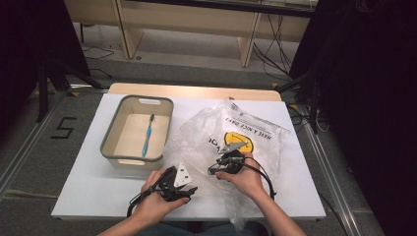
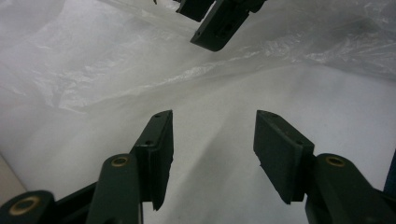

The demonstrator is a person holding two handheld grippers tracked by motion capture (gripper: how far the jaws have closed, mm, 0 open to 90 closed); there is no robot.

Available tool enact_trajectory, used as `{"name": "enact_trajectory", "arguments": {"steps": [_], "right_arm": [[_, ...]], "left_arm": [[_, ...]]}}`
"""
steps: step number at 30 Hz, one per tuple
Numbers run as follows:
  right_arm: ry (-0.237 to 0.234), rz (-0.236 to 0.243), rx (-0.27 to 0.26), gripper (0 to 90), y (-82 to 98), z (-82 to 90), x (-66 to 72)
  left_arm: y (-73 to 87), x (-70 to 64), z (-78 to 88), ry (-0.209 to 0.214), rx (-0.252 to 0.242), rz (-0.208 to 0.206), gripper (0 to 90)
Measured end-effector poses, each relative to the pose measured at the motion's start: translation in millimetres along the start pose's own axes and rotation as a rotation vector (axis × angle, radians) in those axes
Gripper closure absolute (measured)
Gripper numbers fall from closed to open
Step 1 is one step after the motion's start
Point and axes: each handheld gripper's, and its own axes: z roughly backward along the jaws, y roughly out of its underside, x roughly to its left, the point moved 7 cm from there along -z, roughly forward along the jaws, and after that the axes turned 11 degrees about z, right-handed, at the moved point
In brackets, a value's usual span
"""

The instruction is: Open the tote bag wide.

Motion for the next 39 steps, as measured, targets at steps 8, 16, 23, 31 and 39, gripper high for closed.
{"name": "enact_trajectory", "arguments": {"steps": [8,16,23,31,39], "right_arm": [[-0.007,-0.044,0.023,71.2,4.5,-1.3,-2.8],[-0.005,-0.091,0.032,81.3,8.8,-2.9,-7.5],[0.002,-0.113,0.030,89.2,10.9,-3.2,-11.0],[0.034,-0.128,-0.025,90.0,3.0,8.4,-15.4],[0.102,-0.124,-0.108,90.0,-6.5,28.3,-22.7]], "left_arm": [[0.1,0.2,0.0,-0.001,0.002,-0.005,47.3],[0.7,-0.4,-0.3,0.000,0.008,-0.009,47.3],[0.7,-0.9,-1.5,0.000,0.004,-0.007,47.6],[0.4,-1.0,-2.1,0.001,-0.002,-0.006,47.8],[-2.9,-2.1,-1.7,0.001,-0.019,-0.013,49.6]]}}
